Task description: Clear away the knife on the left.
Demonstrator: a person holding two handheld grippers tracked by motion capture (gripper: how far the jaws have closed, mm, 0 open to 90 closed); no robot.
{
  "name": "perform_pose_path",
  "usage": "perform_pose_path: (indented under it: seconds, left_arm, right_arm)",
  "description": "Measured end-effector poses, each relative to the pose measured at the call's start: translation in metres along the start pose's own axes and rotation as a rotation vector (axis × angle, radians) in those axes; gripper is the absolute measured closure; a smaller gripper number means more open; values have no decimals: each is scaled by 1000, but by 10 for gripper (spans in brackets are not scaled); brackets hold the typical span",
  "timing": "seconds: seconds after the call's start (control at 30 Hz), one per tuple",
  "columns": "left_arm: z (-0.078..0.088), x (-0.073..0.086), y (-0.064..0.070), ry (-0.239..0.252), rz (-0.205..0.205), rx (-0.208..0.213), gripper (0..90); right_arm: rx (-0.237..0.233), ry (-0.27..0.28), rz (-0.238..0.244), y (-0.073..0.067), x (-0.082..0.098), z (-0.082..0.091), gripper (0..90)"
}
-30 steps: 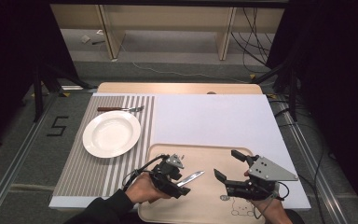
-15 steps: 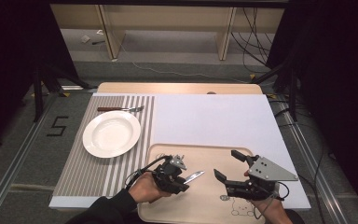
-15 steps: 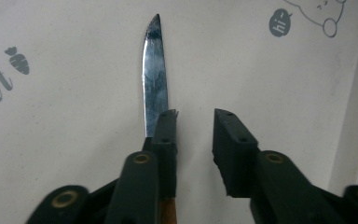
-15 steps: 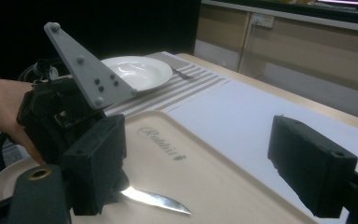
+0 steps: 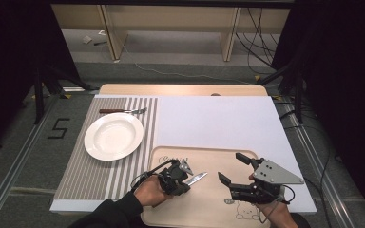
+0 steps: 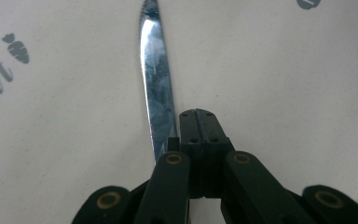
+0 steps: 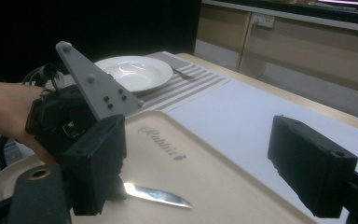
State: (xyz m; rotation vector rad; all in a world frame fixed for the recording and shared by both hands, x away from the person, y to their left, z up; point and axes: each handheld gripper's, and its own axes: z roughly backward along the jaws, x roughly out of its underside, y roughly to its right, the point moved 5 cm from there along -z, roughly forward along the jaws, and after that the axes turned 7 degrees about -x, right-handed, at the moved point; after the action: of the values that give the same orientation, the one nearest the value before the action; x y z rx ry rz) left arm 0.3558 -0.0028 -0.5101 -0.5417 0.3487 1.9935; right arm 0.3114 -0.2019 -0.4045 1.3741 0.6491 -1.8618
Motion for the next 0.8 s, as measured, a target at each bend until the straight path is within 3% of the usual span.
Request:
perform_pose_path:
  seconds: [0.37,0.8]
  left_arm:
    - [8,9,-5,-45,-51,-12,895]
    - [16,20,-16,-75,-26,-29,895]
  right_arm:
    - [0,2,3,0,0,0,204]
    - [0,0,2,-1,0,0,204]
